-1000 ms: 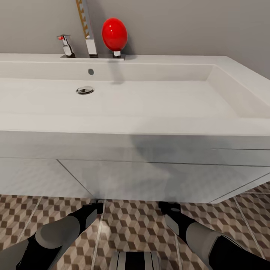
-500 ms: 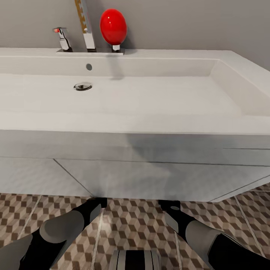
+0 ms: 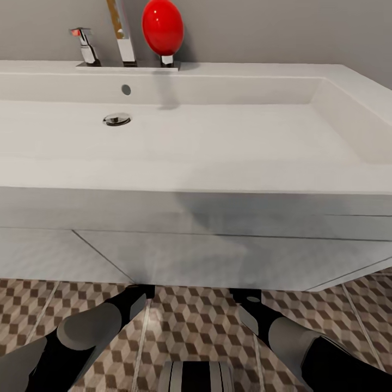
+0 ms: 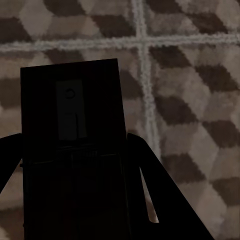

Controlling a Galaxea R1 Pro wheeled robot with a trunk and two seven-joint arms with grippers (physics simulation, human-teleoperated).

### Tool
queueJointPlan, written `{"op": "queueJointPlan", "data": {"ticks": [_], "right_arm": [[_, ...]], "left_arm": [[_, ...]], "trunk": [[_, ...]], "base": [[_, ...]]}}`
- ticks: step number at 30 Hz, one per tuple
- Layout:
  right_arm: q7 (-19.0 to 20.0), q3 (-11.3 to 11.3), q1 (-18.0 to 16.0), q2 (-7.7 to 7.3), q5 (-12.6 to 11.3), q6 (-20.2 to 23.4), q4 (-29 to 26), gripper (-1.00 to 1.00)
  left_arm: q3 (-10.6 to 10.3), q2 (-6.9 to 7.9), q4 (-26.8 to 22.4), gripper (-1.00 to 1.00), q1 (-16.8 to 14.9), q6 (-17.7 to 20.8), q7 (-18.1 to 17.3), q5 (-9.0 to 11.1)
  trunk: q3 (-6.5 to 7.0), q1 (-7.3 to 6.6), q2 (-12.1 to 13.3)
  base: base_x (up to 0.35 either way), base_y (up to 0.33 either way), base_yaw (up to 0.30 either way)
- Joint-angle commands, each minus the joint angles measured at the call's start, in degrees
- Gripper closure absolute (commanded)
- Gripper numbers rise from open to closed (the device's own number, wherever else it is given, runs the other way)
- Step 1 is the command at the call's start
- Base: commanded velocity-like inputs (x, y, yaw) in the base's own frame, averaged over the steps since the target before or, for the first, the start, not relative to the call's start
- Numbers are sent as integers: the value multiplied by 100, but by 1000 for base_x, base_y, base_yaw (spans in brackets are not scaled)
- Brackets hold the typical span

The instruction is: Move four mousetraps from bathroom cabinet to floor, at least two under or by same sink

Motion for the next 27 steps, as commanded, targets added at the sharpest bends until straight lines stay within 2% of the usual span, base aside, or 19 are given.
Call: {"op": "queueJointPlan", "data": {"ticks": [1, 19, 27], "right_arm": [[-1, 49, -5, 0, -79, -33, -1, 100], [7, 76, -284, 5, -54, -23, -6, 100], [7, 77, -366, 17, 457, -21, -29, 100]], "left_arm": [[-2, 0, 12, 100, -149, 28, 20, 45], [-9, 39, 15, 100, -149, 4, 20, 45], [-13, 46, 28, 100, -149, 4, 20, 45]], "trunk": [[-12, -1, -1], [-179, -1, -1], [-253, -1, -1]], "base": [[0, 0, 0], [0, 0, 0], [0, 0, 0]]}}
